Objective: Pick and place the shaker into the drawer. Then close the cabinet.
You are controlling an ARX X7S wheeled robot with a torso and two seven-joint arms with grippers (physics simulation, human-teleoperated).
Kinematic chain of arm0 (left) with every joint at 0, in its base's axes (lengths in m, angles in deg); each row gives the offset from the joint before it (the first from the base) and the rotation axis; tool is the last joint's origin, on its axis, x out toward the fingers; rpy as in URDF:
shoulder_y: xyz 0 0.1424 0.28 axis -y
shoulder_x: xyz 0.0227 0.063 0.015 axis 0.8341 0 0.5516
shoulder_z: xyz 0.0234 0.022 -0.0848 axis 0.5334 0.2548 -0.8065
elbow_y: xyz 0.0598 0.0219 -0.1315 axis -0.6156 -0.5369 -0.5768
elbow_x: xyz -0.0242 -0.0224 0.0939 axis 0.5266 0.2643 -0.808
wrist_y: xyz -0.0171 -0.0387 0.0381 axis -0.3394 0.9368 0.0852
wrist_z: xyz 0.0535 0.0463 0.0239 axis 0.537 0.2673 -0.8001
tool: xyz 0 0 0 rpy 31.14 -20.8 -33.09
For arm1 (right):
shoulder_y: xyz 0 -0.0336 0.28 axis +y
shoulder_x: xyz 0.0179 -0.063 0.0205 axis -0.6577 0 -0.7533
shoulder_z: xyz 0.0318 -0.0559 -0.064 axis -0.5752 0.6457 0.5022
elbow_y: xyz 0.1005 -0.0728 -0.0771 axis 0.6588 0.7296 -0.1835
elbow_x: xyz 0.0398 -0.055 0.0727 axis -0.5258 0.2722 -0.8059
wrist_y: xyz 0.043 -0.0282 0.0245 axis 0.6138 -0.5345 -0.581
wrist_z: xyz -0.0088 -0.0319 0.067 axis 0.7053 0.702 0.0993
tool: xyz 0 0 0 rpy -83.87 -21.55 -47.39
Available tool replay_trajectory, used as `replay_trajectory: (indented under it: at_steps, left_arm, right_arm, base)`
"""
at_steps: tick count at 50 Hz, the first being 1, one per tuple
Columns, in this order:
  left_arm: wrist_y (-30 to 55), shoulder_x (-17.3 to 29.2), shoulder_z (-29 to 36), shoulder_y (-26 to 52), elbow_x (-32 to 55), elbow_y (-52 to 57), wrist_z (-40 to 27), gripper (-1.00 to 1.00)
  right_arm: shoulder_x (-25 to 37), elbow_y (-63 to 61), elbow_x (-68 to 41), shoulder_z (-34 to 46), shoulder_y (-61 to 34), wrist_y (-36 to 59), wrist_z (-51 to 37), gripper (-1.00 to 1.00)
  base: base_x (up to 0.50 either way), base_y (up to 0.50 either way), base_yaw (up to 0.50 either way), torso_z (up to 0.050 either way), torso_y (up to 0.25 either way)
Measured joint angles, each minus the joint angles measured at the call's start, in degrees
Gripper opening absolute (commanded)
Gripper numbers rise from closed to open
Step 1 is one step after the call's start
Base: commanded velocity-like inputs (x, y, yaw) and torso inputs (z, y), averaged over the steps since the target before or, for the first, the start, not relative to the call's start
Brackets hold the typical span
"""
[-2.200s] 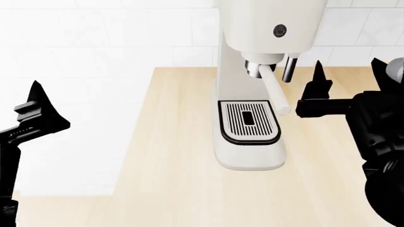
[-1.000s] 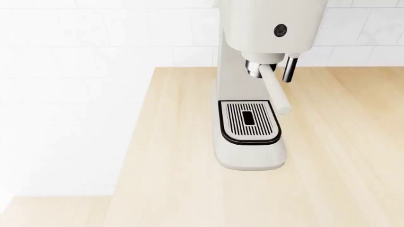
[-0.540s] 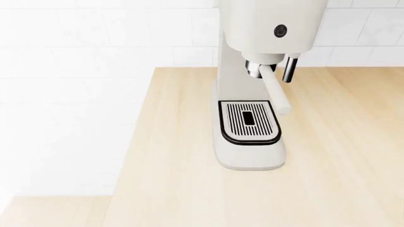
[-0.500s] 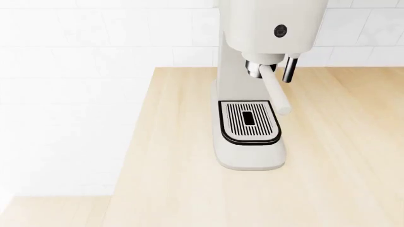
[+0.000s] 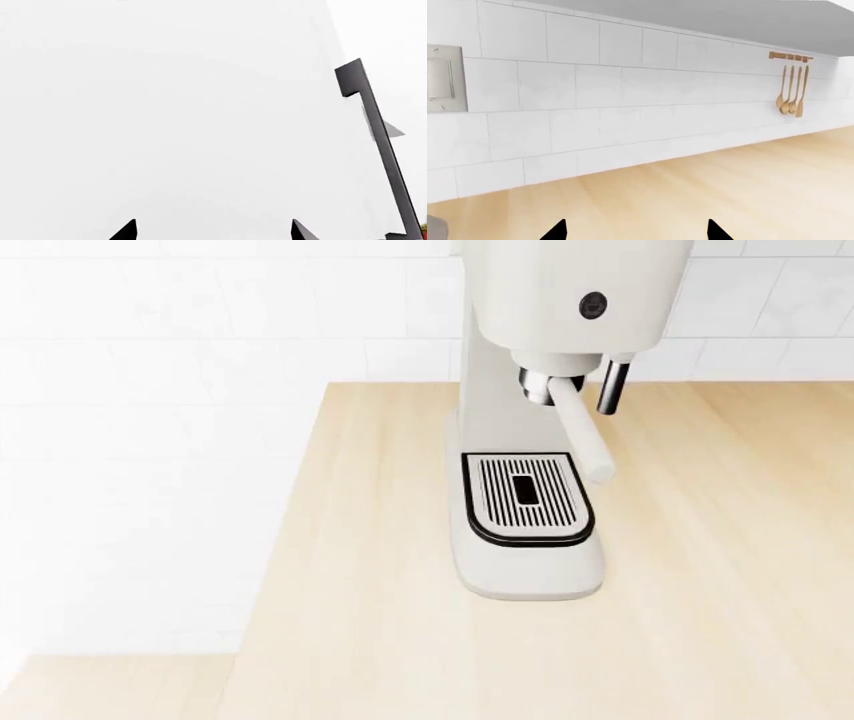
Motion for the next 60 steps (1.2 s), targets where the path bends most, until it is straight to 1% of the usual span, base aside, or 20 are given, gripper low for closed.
replay_trajectory:
  at_steps: [3, 6, 9, 11, 13, 14, 16, 18, 20, 23, 25, 28, 32, 36, 38, 42, 46, 49, 53, 60]
  left_arm:
    - [0.86, 7.43, -2.42, -5.45, 3.52, 11.95, -9.74, 1.00]
    - [0.26, 17.64, -5.52, -12.86, 7.47, 27.35, -20.16, 1.00]
    - [-3.03, 30.58, -9.19, -22.23, 11.51, 44.41, -28.50, 1.00]
    - [-6.81, 40.29, -10.77, -28.70, 13.25, 54.53, -32.52, 1.00]
    - [-9.56, 48.42, -12.18, -33.98, 14.63, 63.20, -36.58, 1.00]
    - [-9.90, 51.20, -13.90, -36.82, 15.90, 66.74, -38.84, 1.00]
    - [-8.25, 53.98, -19.16, -44.08, 16.68, 73.16, -40.82, 1.00]
    - [-5.36, 55.29, -26.19, -53.28, 18.84, 78.67, -42.45, 1.00]
    - [-2.59, 55.82, -34.82, -64.07, 20.36, 83.18, -43.76, 1.00]
    - [0.81, 55.94, -50.37, -81.90, 21.16, 88.46, -45.15, 1.00]
    - [2.49, 55.84, -61.22, -91.77, 20.85, 91.11, -45.84, 1.00]
    - [4.30, 55.58, -73.71, -102.83, 19.53, 93.94, -46.57, 1.00]
    - [5.91, 55.14, -84.84, -113.08, 17.42, 96.14, -47.10, 1.00]
    - [7.30, 54.63, -92.86, -120.07, 15.20, 96.87, -47.29, 1.00]
    - [8.11, 54.29, -96.54, -122.83, 14.24, 96.82, -47.27, 1.00]
    - [9.84, 53.38, -103.23, -127.35, 12.83, 96.57, -46.99, 1.00]
    - [11.41, 52.31, -108.59, -130.71, 11.89, 96.31, -46.56, 1.00]
    - [12.34, 51.60, -111.63, -132.58, 11.41, 96.13, -46.28, 1.00]
    - [13.18, 50.87, -114.27, -134.29, 10.94, 96.03, -46.11, 1.00]
    - [13.86, 50.28, -116.30, -135.86, 10.61, 95.99, -46.24, 1.00]
  right_arm:
    - [-0.03, 0.45, 1.37, 3.35, -1.88, -0.28, 0.10, 1.00]
    - [0.02, 1.20, 2.88, 7.76, -4.69, -0.50, 0.04, 1.00]
    - [0.07, 2.25, 4.43, 13.07, -8.50, -0.52, -0.15, 1.00]
    - [0.04, 3.13, 5.39, 16.91, -11.53, -0.39, -0.32, 1.00]
    - [-0.08, 4.10, 6.31, 20.79, -14.78, -0.14, -0.47, 1.00]
    - [-0.19, 4.63, 6.77, 22.73, -16.45, 0.03, -0.52, 1.00]
    - [-0.47, 5.70, 7.63, 26.49, -19.80, 0.42, -0.60, 1.00]
    - [-0.79, 6.70, 8.37, 29.98, -23.04, 0.85, -0.65, 1.00]
    - [-1.11, 7.62, 8.97, 33.10, -26.06, 1.32, -0.68, 1.00]
    - [-1.50, 8.78, 9.59, 37.29, -30.26, 2.20, -0.70, 1.00]
    - [-1.68, 9.38, 9.73, 39.96, -33.01, 3.04, -0.64, 1.00]
    - [-1.89, 10.00, 9.51, 44.18, -37.33, 4.90, -0.25, 1.00]
    - [-2.51, 10.20, 8.03, 50.40, -43.81, 8.51, 0.55, 1.00]
    - [-3.92, 10.32, 5.15, 56.50, -50.84, 12.72, 0.52, 1.00]
    - [-4.41, 10.76, 4.34, 59.06, -54.45, 15.29, -1.01, 1.00]
    - [-5.82, 12.18, 1.48, 63.96, -62.01, 19.67, -3.65, 1.00]
    - [-7.79, 14.24, -2.40, 67.93, -71.38, 22.76, -5.90, 1.00]
    - [-10.07, 15.83, -5.71, 70.05, -79.94, 24.01, -5.68, 1.00]
    - [-13.21, 18.21, -7.51, 72.31, -91.52, 25.71, -2.91, 1.00]
    - [-16.96, 21.83, -2.78, 76.12, -109.04, 26.80, 6.73, 1.00]
  base:
    - [0.00, 0.00, 0.00, 0.000, 0.000]
    - [0.00, 0.00, 0.00, 0.000, 0.000]
    - [0.00, 0.00, 0.00, 0.000, 0.000]
    - [0.00, 0.00, 0.00, 0.000, 0.000]
    - [0.00, 0.00, 0.00, 0.000, 0.000]
    - [0.00, 0.00, 0.00, 0.000, 0.000]
    - [0.00, 0.00, 0.00, 0.000, 0.000]
    - [0.00, 0.00, 0.00, 0.000, 0.000]
    - [0.00, 0.00, 0.00, 0.000, 0.000]
    - [0.00, 0.00, 0.00, 0.000, 0.000]
    - [0.00, 0.00, 0.00, 0.000, 0.000]
    - [0.00, 0.00, 0.00, 0.000, 0.000]
    - [0.00, 0.00, 0.00, 0.000, 0.000]
    - [0.00, 0.00, 0.00, 0.000, 0.000]
    - [0.00, 0.00, 0.00, 0.000, 0.000]
    - [0.00, 0.00, 0.01, 0.000, 0.000]
    - [0.00, 0.00, 0.01, 0.000, 0.000]
    - [0.00, 0.00, 0.00, 0.000, 0.000]
    - [0.00, 0.00, 0.00, 0.000, 0.000]
    - [0.00, 0.00, 0.00, 0.000, 0.000]
